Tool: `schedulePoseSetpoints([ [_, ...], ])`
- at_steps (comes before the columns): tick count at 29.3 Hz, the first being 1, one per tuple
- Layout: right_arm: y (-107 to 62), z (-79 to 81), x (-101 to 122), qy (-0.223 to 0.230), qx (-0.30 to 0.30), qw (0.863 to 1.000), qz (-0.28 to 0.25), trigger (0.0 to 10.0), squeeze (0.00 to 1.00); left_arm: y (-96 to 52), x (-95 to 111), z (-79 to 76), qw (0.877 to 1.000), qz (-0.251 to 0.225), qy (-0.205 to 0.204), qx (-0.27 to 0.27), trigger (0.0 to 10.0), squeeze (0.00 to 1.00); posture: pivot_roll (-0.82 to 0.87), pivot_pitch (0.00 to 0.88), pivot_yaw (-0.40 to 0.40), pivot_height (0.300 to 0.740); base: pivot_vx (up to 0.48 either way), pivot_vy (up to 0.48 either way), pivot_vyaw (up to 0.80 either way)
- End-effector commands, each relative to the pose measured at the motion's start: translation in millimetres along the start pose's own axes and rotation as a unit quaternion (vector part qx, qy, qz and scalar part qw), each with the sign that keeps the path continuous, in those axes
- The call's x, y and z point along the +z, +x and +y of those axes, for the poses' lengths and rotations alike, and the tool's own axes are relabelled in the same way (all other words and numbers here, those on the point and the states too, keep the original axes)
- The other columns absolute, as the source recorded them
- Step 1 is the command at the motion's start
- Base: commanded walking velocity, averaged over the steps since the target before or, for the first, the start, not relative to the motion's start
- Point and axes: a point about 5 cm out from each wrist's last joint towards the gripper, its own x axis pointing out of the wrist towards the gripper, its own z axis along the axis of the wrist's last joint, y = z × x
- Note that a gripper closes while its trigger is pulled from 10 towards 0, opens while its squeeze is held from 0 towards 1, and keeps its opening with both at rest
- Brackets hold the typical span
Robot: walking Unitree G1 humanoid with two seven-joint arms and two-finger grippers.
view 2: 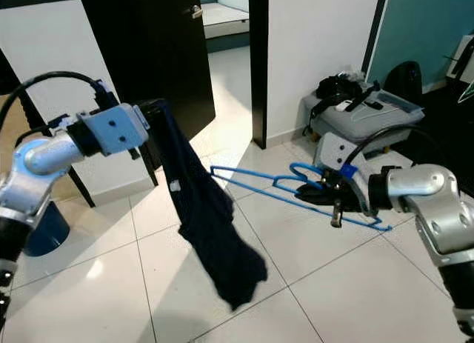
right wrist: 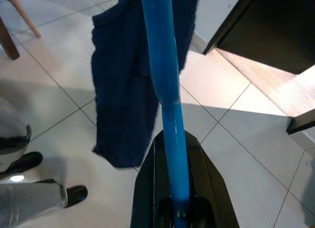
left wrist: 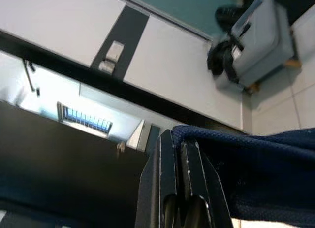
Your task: Hang hanger
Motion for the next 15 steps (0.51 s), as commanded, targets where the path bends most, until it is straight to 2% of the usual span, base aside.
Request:
schedulePoseSetpoints([
  [1,-0.2,3.0,3,-0.007,0.007,1.0,0.001,10.0,0.0,-1.0,-2,7.9,1.0,0.015,0.013,0.007,10.0,0.0,-0.07,0.0,0.052,0.74,0.0,0.0,0.0],
  [7,-1.0,-1.7,-3,-0.011,-0.023,0.999,0.026,10.0,0.0,4.3,8,5.1,1.0,-0.009,-0.003,0.008,10.0,0.0,-0.06,0.0,0.056,0.74,0.0,0.0,0.0],
  [8,-3.3,-7.2,-8,-0.012,-0.051,0.997,0.05,10.0,0.0,8.0,15,6.9,1.0,-0.024,-0.013,0.014,10.0,0.0,-0.06,0.0,0.059,0.74,0.0,0.0,0.0],
  [12,-5.2,-8.4,-11,-0.012,-0.059,0.996,0.06,10.0,0.0,10.1,19,9.7,0.999,-0.029,-0.02,0.023,10.0,0.0,-0.06,0.0,0.063,0.74,0.0,0.0,0.0],
  [15,-1.9,6.3,-7,-0.008,-0.017,0.999,0.042,10.0,0.0,17.0,24,22.9,0.995,-0.023,-0.067,0.073,10.0,0.0,-0.06,0.0,0.07,0.74,0.0,0.0,0.0],
])
